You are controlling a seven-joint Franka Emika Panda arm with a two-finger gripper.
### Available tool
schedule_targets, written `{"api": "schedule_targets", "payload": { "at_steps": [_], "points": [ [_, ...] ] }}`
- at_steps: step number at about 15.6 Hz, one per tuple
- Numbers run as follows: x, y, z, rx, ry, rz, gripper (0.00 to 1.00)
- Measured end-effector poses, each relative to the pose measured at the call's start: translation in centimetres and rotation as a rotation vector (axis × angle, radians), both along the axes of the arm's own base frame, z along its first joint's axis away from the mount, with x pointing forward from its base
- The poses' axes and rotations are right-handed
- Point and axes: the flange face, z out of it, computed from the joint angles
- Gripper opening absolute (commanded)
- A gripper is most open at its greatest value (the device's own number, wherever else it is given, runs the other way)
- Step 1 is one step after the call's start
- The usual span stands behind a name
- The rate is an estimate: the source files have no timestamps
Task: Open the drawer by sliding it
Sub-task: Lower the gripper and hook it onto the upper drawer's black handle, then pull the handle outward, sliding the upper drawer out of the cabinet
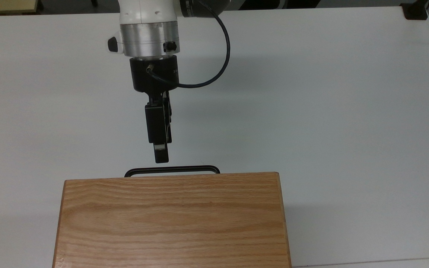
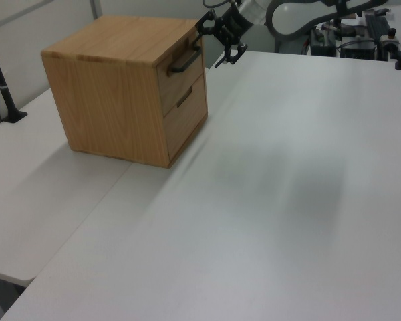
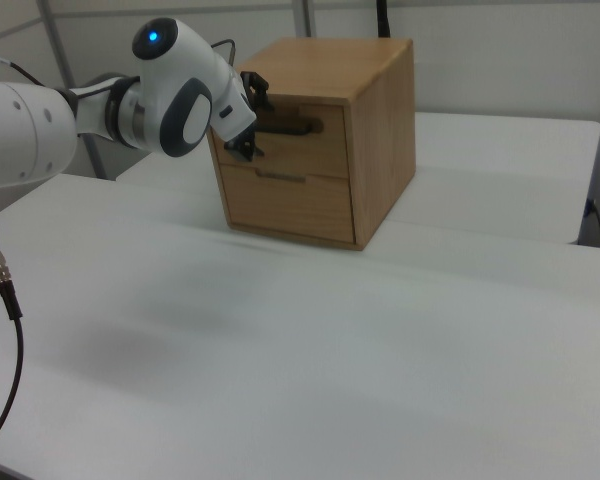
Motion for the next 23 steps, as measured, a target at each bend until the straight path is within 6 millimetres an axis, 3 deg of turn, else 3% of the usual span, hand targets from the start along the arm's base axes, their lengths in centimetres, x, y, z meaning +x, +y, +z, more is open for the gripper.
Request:
{"api": "schedule_targets", "payload": {
  "at_steps": [3,8,9,10,11,13,14,15,20,21,23],
  "points": [
    [0.6,0.0,-0.9,0.014,-0.048,-0.016,0.83],
    [0.9,1.3,-1.5,0.014,-0.063,0.002,0.36],
    [0.9,1.6,-1.4,0.007,-0.065,0.008,0.33],
    [0.8,1.8,-1.3,-0.005,-0.067,0.015,0.2],
    [0.8,2.1,-1.4,-0.016,-0.067,0.024,0.15],
    [0.8,2.6,-1.4,-0.026,-0.067,0.034,0.19],
    [0.8,2.7,-1.3,-0.028,-0.072,0.036,0.3],
    [0.8,2.7,-1.1,-0.032,-0.079,0.038,0.34],
    [1.1,2.1,-2.0,-0.041,-0.068,0.03,0.33],
    [1.2,2.0,-2.1,-0.042,-0.068,0.029,0.23],
    [1.2,2.0,-2.0,-0.041,-0.07,0.028,0.19]
  ]
}}
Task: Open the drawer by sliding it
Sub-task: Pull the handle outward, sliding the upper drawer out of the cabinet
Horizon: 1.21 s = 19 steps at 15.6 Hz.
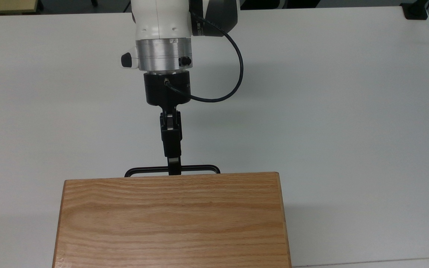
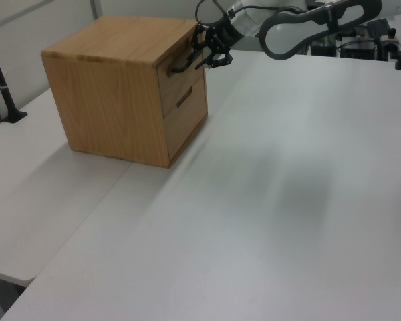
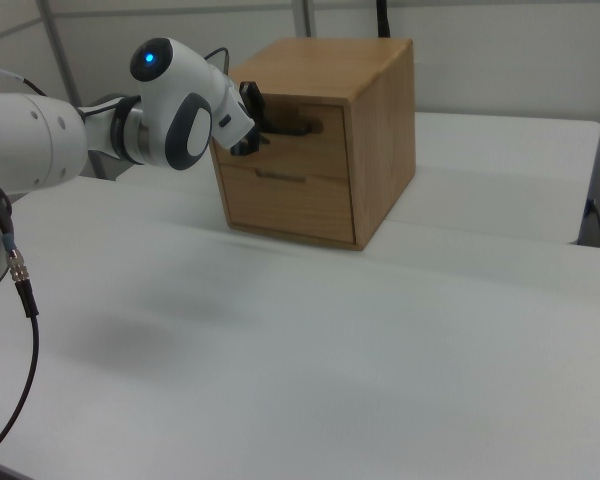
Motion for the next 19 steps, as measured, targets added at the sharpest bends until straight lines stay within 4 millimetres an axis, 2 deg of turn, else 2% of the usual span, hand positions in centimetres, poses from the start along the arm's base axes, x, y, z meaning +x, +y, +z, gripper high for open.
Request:
{"api": "schedule_targets", "payload": {
  "at_steps": [2,4,12,14,19],
  "points": [
    [0.0,0.0,0.2,0.011,-0.005,-0.009,0.18],
    [0.1,0.0,0.4,0.022,-0.009,-0.018,0.09],
    [-0.2,0.0,0.5,0.038,-0.005,-0.034,0.09],
    [-1.4,-0.1,0.7,0.038,0.008,-0.039,0.09],
    [-6.0,-0.2,1.2,0.03,0.051,-0.048,0.09]
  ]
}}
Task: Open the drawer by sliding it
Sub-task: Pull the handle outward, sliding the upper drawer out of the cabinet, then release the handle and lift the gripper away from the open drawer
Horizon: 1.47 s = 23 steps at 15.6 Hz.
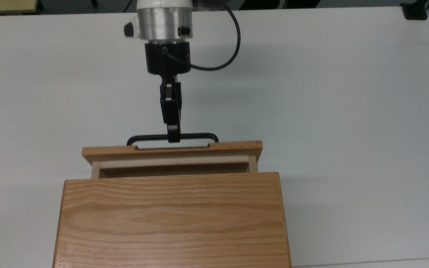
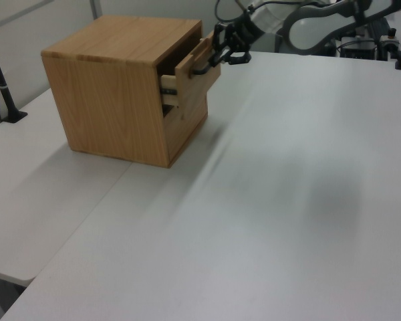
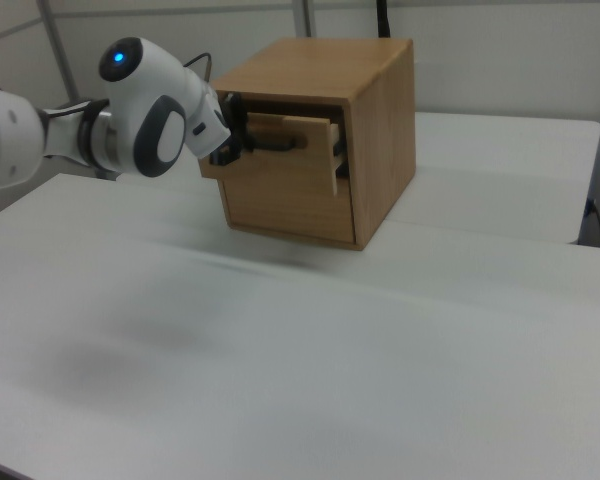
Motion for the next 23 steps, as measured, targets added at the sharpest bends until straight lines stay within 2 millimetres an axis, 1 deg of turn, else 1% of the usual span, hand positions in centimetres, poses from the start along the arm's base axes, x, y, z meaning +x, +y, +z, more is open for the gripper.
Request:
{"api": "schedule_targets", "payload": {
  "at_steps": [8,10,11,12,13,15,16,17,18,19,21,23],
  "points": [
    [-6.9,-0.2,0.5,-0.014,0.043,-0.006,0.1],
    [-7.7,-0.2,0.5,-0.017,0.058,-0.006,0.14],
    [-7.9,-0.2,0.6,-0.017,0.066,-0.007,0.15],
    [-8.1,-0.3,0.7,-0.018,0.07,-0.008,0.18],
    [-8.1,-0.3,0.7,-0.018,0.072,-0.008,0.26],
    [-8.1,-0.3,0.7,-0.018,0.076,-0.009,0.28],
    [-8.2,-0.3,0.7,-0.018,0.082,-0.009,0.34],
    [-8.3,-0.3,0.8,-0.019,0.092,-0.009,0.58],
    [-8.4,-0.3,1.0,-0.02,0.096,-0.009,0.95],
    [-8.5,-0.4,1.4,-0.02,0.093,-0.01,1.0],
    [-8.8,-0.5,2.2,-0.021,0.092,-0.011,1.0],
    [-9.0,-0.7,3.1,-0.022,0.129,-0.017,1.0]
  ]
}}
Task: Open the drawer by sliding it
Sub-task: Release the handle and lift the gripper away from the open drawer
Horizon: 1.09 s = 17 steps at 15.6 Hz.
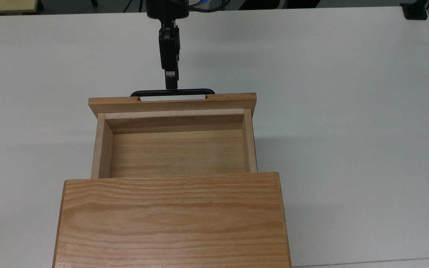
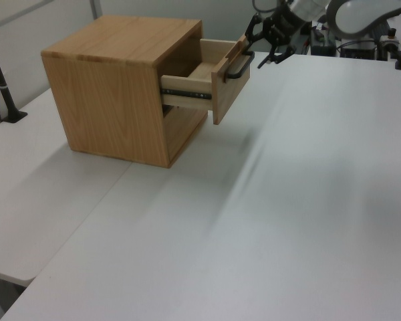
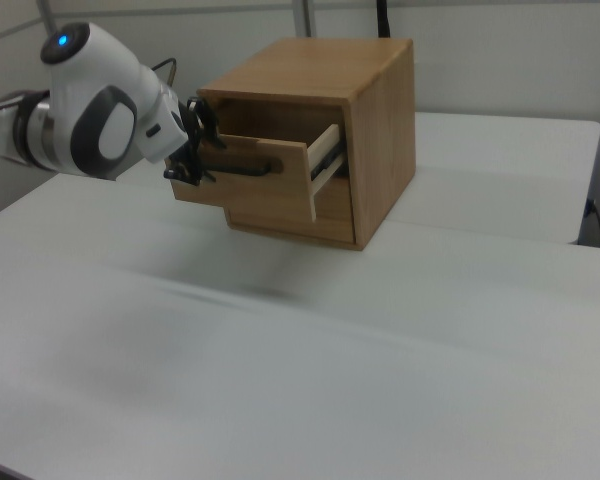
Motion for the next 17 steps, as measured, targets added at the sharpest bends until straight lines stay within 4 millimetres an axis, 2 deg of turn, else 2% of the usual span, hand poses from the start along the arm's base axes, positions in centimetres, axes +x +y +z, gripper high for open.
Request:
{"api": "schedule_targets", "payload": {
  "at_steps": [5,7,12,17],
  "points": [
    [-0.2,-0.3,3.8,-0.011,0.084,0.001,1.0],
    [-0.4,-0.4,5.4,-0.057,0.118,0.06,1.0],
    [-1.5,0.1,7.1,-0.238,0.277,0.366,1.0],
    [-3.6,1.5,8.4,-0.42,0.435,0.835,1.0]
  ]
}}
